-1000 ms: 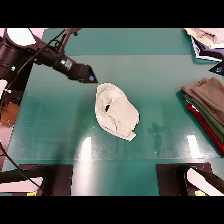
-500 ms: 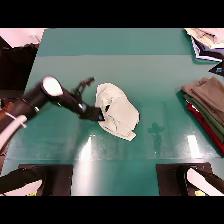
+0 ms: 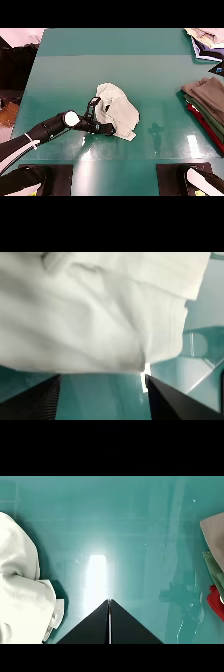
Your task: Fold the shirts.
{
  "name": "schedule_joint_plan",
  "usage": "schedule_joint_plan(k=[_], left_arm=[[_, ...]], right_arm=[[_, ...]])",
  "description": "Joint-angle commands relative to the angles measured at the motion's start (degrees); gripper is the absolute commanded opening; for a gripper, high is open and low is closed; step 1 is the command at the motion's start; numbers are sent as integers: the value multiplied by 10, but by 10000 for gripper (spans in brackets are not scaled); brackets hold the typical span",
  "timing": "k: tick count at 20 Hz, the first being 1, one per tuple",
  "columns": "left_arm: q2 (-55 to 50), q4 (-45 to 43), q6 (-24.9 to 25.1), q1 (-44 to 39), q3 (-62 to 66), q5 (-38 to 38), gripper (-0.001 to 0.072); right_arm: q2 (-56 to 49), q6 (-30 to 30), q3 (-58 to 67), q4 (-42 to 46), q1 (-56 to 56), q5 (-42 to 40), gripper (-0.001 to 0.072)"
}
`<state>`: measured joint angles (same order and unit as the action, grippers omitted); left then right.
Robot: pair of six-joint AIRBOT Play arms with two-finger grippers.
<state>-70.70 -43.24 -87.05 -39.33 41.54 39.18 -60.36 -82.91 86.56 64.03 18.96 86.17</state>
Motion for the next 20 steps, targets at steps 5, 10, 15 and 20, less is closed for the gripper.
schedule_joint_plan(k=[5, 10, 15, 20], left_arm=[[-31, 6, -47, -12, -9, -43, 605], [-26, 14, -26, -10, -4, -42, 29], [-25, -67, -25, 23, 71, 76, 27], [27, -304, -25, 79, 224, 286, 28]], right_arm=[[0, 0, 0, 2, 0, 10, 21], [0, 0, 0, 2, 0, 10, 21], [0, 0, 0, 0, 0, 26, 21], [30, 4, -114, -67, -59, -1, 28]])
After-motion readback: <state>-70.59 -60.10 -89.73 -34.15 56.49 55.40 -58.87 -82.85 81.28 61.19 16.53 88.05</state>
